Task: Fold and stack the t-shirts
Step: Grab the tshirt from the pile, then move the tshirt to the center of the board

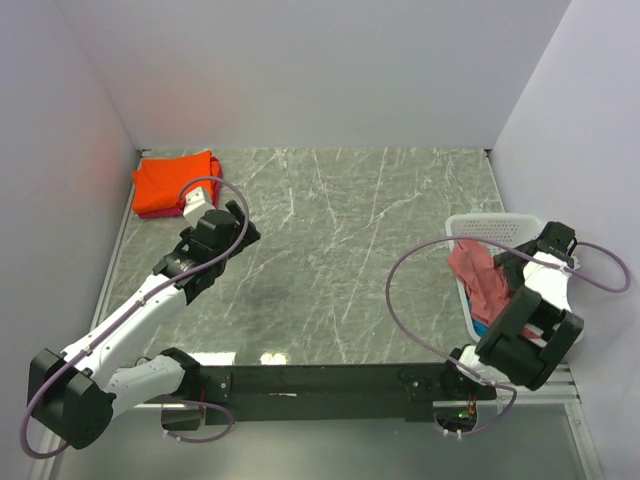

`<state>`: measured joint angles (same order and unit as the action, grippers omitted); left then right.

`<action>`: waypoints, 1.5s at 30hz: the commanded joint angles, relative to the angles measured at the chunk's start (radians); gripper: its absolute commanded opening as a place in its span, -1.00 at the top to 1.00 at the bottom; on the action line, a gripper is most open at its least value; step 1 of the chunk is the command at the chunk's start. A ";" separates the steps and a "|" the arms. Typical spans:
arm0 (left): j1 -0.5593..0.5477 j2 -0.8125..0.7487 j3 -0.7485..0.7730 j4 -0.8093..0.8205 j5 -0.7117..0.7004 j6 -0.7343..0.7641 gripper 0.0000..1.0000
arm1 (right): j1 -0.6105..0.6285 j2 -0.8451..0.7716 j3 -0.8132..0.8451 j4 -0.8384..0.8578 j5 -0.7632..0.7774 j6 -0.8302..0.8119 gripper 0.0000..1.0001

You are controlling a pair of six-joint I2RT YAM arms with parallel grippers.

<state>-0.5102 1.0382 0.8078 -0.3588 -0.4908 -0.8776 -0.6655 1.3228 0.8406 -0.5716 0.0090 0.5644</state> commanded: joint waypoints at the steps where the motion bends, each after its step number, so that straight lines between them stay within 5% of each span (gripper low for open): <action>1: 0.001 0.000 0.047 0.004 0.015 0.005 -0.99 | -0.002 0.056 -0.018 0.093 -0.056 0.002 -0.57; 4: 0.001 -0.004 0.044 -0.005 0.008 -0.001 -0.99 | -0.003 0.076 -0.029 0.121 -0.095 0.002 -0.17; 5: 0.001 -0.006 0.045 -0.003 0.008 -0.003 -0.99 | -0.003 0.076 -0.029 0.119 -0.087 0.002 0.14; 9: 0.001 -0.013 0.039 0.003 0.009 -0.004 -0.99 | -0.002 0.038 -0.023 0.115 -0.081 0.000 0.84; 11: 0.001 -0.014 0.039 0.004 0.012 -0.003 -0.99 | -0.003 -0.008 -0.014 0.090 -0.064 -0.001 1.00; 24: 0.001 0.033 0.041 0.034 0.070 0.012 -0.99 | -0.003 -0.346 0.315 -0.149 0.091 -0.020 1.00; 32: 0.001 0.008 0.021 0.055 0.064 0.012 -0.99 | 0.062 -0.357 0.662 -0.160 -0.060 -0.012 1.00; 36: 0.001 0.006 0.021 0.050 0.057 0.009 -0.99 | 0.379 -0.216 0.958 -0.220 0.149 -0.061 1.00; 45: 0.001 -0.027 0.027 0.015 0.061 -0.060 -0.99 | 0.986 0.324 1.602 -0.213 0.074 -0.221 1.00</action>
<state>-0.5102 1.0512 0.8082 -0.3492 -0.4343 -0.8959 0.1787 1.5097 2.2879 -0.8288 0.1509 0.4404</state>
